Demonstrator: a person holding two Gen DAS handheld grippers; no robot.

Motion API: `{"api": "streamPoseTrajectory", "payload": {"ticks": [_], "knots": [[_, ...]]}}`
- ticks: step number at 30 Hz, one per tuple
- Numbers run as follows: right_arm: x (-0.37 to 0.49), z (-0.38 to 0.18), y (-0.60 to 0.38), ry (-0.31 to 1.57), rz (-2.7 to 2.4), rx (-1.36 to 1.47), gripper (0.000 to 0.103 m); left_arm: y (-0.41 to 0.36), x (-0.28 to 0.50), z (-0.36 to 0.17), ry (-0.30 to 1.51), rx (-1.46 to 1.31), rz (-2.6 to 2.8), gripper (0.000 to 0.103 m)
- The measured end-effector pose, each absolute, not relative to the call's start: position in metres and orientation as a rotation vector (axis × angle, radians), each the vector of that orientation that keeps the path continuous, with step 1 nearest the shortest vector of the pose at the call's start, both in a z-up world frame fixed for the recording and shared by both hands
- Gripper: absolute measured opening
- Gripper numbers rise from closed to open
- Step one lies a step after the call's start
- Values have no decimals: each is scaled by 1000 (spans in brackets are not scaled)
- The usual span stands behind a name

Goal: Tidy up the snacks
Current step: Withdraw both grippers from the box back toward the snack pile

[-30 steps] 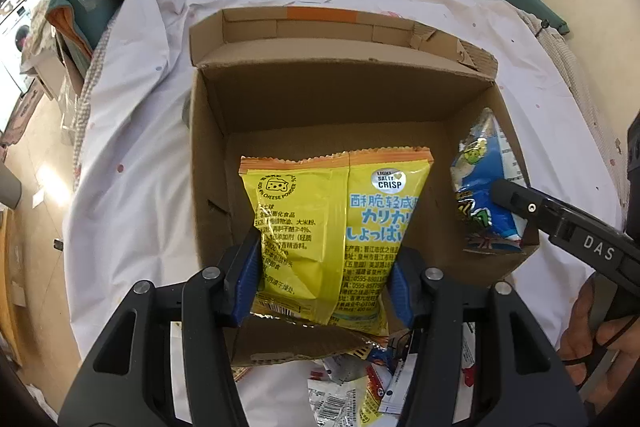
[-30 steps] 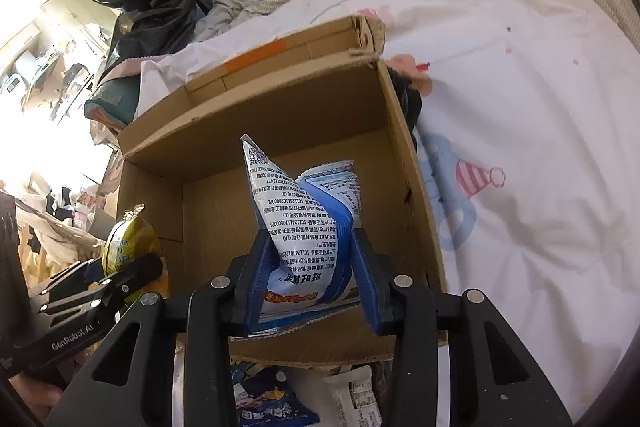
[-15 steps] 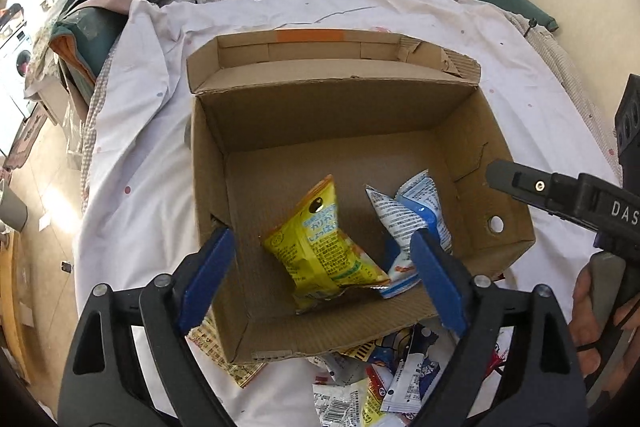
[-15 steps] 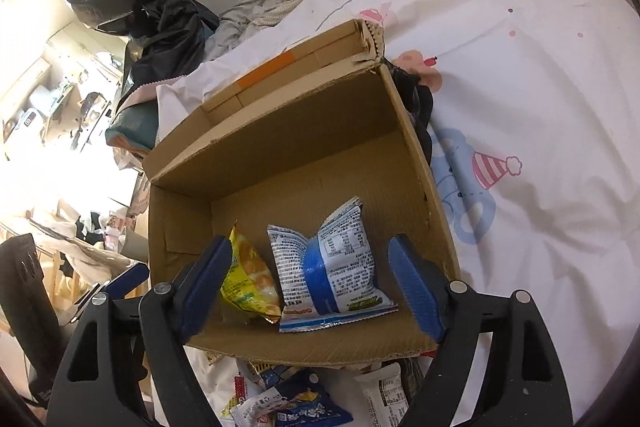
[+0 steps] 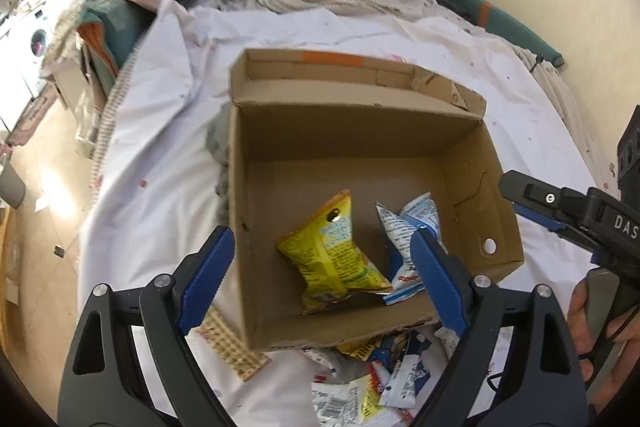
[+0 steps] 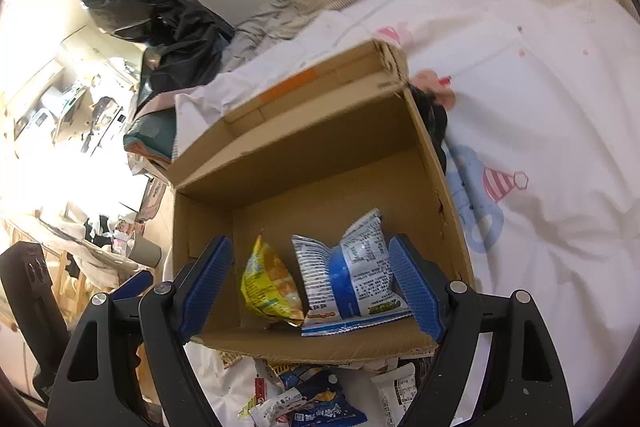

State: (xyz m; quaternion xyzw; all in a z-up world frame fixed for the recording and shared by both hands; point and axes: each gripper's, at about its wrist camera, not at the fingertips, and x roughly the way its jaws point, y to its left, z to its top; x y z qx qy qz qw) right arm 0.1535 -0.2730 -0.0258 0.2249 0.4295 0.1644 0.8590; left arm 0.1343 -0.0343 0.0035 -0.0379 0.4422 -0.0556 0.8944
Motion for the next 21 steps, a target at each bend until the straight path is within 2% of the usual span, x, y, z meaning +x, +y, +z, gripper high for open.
{"api": "streamPoseTrajectory", "payload": {"ticks": [9, 12, 21], "knots": [[114, -3, -265, 856, 323, 372, 83, -8, 99, 30, 853, -148, -114, 88], [95, 2, -263, 835, 325, 340, 83, 2, 85, 33, 852, -178, -99, 94], [46, -4, -271, 871, 331, 388, 83, 31, 50, 25, 883, -241, -20, 96]]}}
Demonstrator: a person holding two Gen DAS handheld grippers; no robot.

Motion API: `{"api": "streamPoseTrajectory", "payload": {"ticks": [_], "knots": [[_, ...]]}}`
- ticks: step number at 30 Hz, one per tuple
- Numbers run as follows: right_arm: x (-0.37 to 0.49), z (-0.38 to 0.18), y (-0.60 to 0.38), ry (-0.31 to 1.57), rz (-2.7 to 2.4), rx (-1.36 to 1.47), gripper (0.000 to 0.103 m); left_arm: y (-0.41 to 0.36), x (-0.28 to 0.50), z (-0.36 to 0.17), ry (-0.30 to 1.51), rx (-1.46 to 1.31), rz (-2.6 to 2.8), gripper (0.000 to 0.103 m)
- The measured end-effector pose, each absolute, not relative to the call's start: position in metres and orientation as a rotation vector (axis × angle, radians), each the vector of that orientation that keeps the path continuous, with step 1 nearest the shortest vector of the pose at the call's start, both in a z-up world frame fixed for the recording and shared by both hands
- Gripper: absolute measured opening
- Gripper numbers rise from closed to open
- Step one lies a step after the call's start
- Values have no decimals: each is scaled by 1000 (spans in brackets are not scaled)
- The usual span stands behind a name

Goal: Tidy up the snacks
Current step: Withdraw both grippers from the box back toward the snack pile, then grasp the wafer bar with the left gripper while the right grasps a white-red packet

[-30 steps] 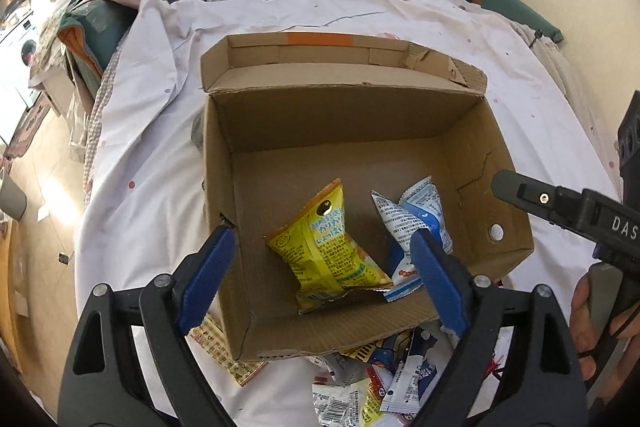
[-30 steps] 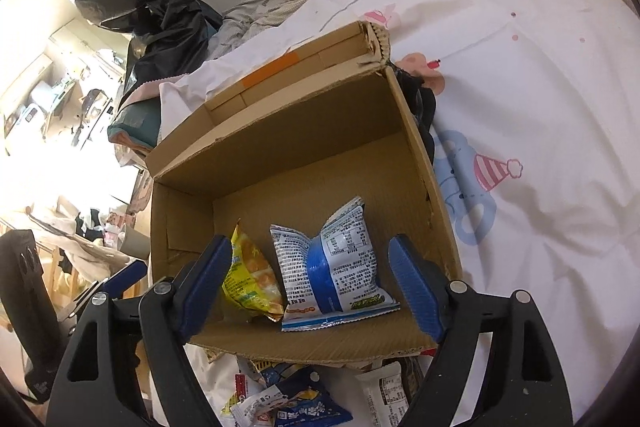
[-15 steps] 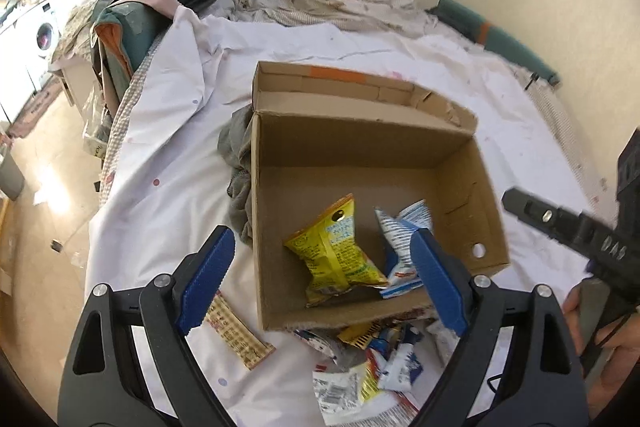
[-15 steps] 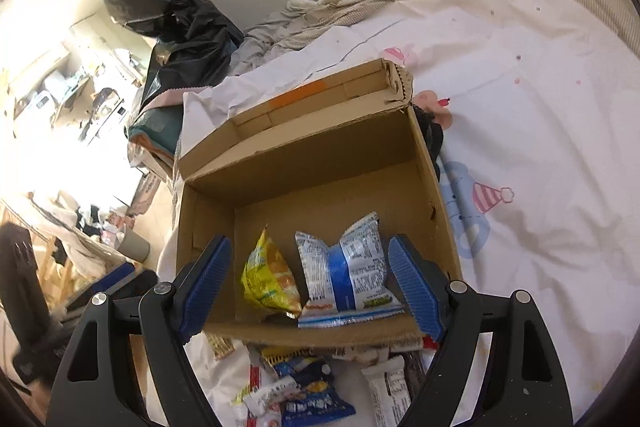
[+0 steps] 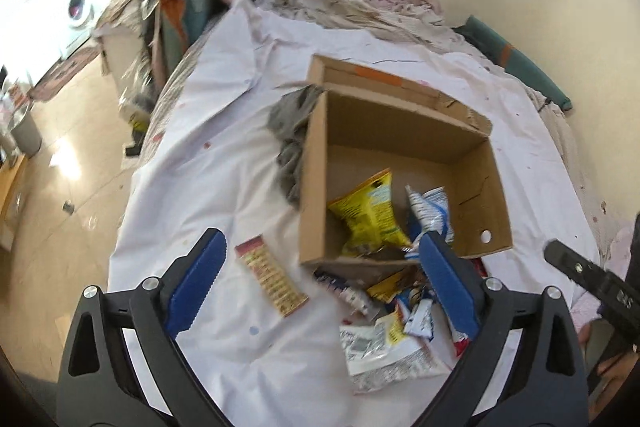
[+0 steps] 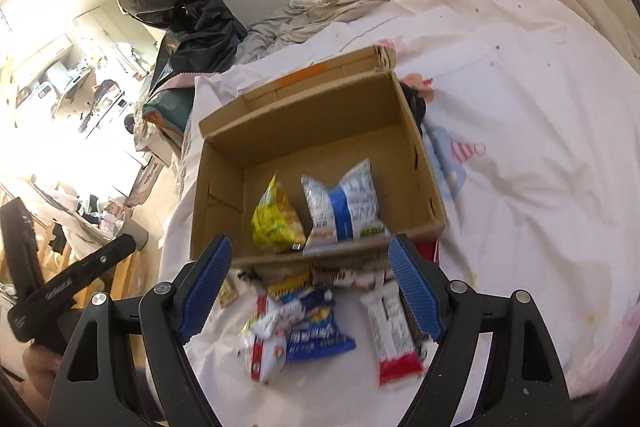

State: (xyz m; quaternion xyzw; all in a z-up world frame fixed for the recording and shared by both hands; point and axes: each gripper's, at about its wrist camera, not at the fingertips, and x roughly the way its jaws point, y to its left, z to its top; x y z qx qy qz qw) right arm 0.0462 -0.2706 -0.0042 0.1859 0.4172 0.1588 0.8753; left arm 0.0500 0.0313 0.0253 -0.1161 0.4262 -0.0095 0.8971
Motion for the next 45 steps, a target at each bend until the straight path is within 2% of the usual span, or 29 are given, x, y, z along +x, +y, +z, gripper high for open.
{"api": "streamPoseTrajectory", "payload": {"ticks": [14, 24, 29, 34, 35, 39, 40, 41, 45], "knots": [[26, -30, -270, 970, 369, 510, 83, 71, 31, -1, 986, -330, 142, 96], [37, -42, -263, 1016, 378, 560, 83, 97, 43, -52, 1158, -471, 245, 95], [42, -48, -264, 1035, 379, 596, 83, 71, 69, -80, 1230, -452, 208, 69], [41, -49, -268, 1037, 372, 594, 83, 56, 90, -106, 1247, -423, 217, 53], [41, -50, -269, 1038, 370, 597, 83, 55, 93, -111, 1252, -422, 221, 50], [41, -52, -274, 1043, 358, 607, 83, 52, 102, -130, 1276, -388, 242, 49], [41, -52, -275, 1044, 357, 609, 83, 53, 102, -133, 1279, -382, 246, 45], [41, -53, -275, 1047, 357, 609, 83, 53, 102, -135, 1283, -367, 257, 24], [42, -52, -273, 1049, 362, 602, 83, 53, 96, -128, 1282, -351, 248, 22]]}}
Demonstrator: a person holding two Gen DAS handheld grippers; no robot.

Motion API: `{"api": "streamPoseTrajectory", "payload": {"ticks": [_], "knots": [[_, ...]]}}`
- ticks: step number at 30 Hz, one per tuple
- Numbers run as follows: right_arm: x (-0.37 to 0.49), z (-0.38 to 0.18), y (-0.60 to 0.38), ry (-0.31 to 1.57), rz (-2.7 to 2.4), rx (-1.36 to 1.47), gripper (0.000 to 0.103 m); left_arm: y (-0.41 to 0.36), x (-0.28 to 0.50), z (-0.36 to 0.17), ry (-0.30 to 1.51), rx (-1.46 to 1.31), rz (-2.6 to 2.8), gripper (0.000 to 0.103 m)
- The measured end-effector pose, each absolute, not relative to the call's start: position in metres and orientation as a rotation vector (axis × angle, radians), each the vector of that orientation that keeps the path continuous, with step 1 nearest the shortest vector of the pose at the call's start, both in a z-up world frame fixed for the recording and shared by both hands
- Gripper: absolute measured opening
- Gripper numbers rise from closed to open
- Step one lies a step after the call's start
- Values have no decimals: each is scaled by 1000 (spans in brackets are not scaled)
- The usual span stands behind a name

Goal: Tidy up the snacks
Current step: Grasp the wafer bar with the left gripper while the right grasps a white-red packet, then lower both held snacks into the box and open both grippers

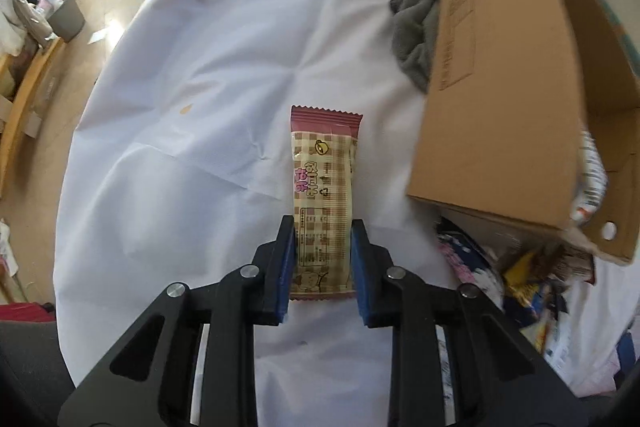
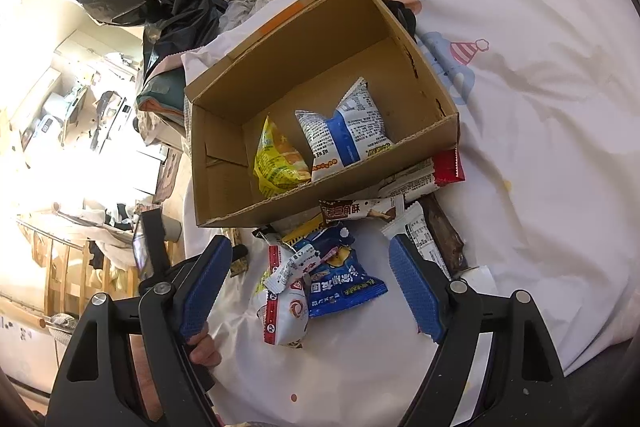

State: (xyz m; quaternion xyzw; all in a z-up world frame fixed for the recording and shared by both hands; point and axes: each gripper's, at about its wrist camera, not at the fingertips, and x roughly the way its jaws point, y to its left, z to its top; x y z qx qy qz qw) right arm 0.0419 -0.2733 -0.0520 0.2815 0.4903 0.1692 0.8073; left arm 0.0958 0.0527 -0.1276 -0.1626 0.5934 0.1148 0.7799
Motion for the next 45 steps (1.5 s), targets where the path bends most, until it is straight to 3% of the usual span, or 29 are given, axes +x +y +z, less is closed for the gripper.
{"api": "streamPoseTrajectory", "payload": {"ticks": [8, 20, 26, 29, 32, 36, 38, 45], "knots": [[41, -62, -254, 1119, 422, 589, 83, 45, 60, -96, 1347, -352, 180, 22], [37, -98, -178, 1303, 562, 400, 82, 26, 21, -44, 1242, -212, 47, 22], [44, -111, -152, 1335, 579, 303, 73, 27, 29, -53, 1245, -284, 60, 22], [48, -124, -148, 1366, 578, 315, 60, 21, 33, -50, 1226, -250, 55, 22], [51, -132, -147, 1382, 580, 349, 58, 18, 34, -50, 1221, -252, 42, 22], [48, -127, -149, 1366, 610, 352, 34, 21, 32, -51, 1226, -261, 42, 22], [45, -122, -148, 1354, 632, 343, 29, 21, 32, -51, 1225, -263, 47, 22], [24, -98, -157, 1300, 692, 354, 24, 17, 26, -45, 1197, -233, 35, 22]]}}
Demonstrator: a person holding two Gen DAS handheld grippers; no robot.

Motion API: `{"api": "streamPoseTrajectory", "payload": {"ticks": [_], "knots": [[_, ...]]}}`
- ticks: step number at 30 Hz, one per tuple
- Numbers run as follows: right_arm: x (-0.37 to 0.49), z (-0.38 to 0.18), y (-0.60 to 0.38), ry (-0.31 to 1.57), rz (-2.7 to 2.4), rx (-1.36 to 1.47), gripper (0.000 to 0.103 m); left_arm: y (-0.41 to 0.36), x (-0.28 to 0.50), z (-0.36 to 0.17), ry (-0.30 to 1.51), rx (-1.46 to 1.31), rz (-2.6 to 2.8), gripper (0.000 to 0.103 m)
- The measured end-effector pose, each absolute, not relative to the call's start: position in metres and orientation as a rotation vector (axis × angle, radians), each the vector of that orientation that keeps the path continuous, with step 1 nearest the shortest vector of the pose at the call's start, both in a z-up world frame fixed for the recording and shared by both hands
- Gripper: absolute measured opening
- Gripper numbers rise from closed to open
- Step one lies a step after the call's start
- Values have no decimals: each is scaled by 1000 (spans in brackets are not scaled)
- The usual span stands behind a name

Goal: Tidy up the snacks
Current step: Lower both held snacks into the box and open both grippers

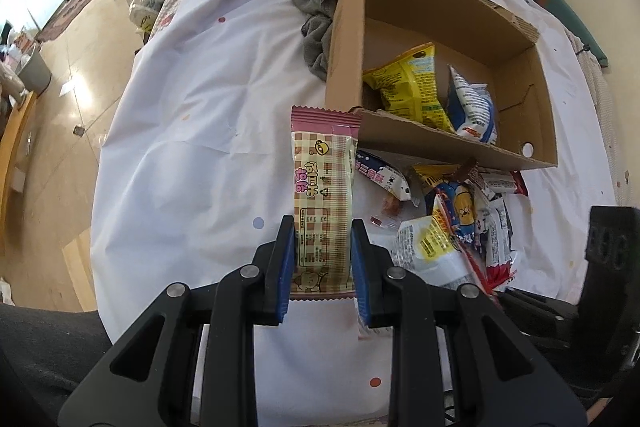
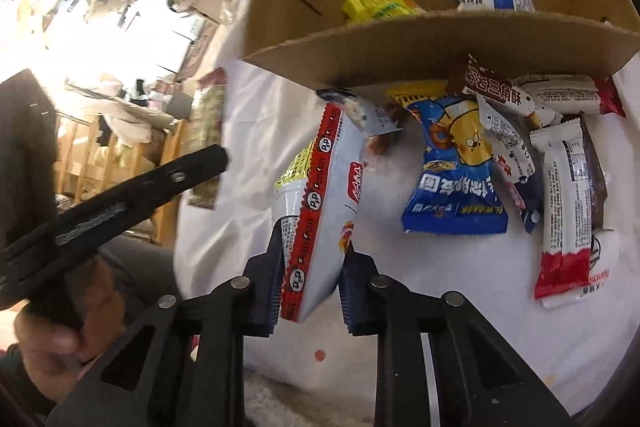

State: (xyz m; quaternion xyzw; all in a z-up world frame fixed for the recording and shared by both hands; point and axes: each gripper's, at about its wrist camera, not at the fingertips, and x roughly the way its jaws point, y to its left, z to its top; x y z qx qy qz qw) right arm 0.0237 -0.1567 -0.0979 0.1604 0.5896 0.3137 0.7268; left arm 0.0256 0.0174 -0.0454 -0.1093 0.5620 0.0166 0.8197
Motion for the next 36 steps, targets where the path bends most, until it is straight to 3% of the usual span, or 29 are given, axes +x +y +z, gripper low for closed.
{"api": "streamPoseTrajectory", "payload": {"ticks": [6, 15, 21, 29, 36], "knots": [[10, -64, -182, 1182, 708, 384, 23, 18, 15, -25, 1107, -208, 38, 22], [21, 15, -242, 855, 671, 496, 23, 17, 27, 19, 1005, -219, -2, 22], [47, 44, -262, 766, 617, 479, 22, 10, 55, 37, 974, -184, -31, 22], [88, 47, -276, 727, 536, 414, 22, 0, 97, 49, 947, -170, -69, 22], [106, 6, -290, 821, 409, 454, 22, 8, 114, 16, 963, -219, -73, 22]]}}
